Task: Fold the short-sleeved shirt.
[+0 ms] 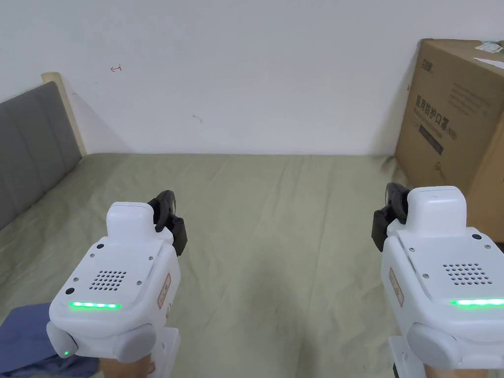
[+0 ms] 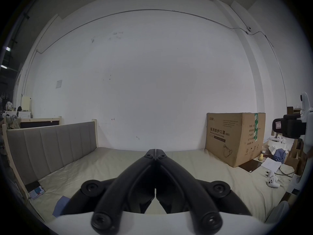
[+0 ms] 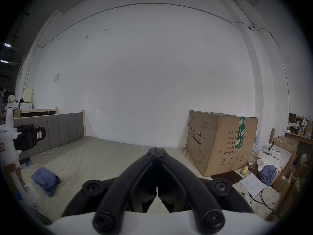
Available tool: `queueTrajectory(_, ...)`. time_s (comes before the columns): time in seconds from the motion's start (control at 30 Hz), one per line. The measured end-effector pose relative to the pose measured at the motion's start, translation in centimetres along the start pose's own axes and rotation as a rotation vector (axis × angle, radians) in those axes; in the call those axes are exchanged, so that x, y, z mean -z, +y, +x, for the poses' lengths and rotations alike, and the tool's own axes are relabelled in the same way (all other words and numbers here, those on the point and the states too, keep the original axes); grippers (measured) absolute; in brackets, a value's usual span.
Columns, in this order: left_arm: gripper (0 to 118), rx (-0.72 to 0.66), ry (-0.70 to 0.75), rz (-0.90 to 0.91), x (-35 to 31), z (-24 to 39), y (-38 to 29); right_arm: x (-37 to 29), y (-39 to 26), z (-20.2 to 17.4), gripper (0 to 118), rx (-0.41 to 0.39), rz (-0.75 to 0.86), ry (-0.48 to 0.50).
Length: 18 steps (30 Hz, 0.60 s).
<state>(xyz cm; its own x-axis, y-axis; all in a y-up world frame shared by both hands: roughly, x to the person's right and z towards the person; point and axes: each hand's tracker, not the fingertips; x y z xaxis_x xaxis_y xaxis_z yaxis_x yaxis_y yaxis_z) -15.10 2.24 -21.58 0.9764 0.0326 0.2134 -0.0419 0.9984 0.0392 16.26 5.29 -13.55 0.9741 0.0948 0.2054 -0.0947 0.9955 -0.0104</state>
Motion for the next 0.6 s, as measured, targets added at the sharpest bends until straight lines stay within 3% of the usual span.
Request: queueTrajectory(0.6, 0, 0.03, -0.002, -0.015, 0.12, 0.34, -0.36, -0.11, -0.35, 0.21, 0, -0.004, -0.008, -0.005)
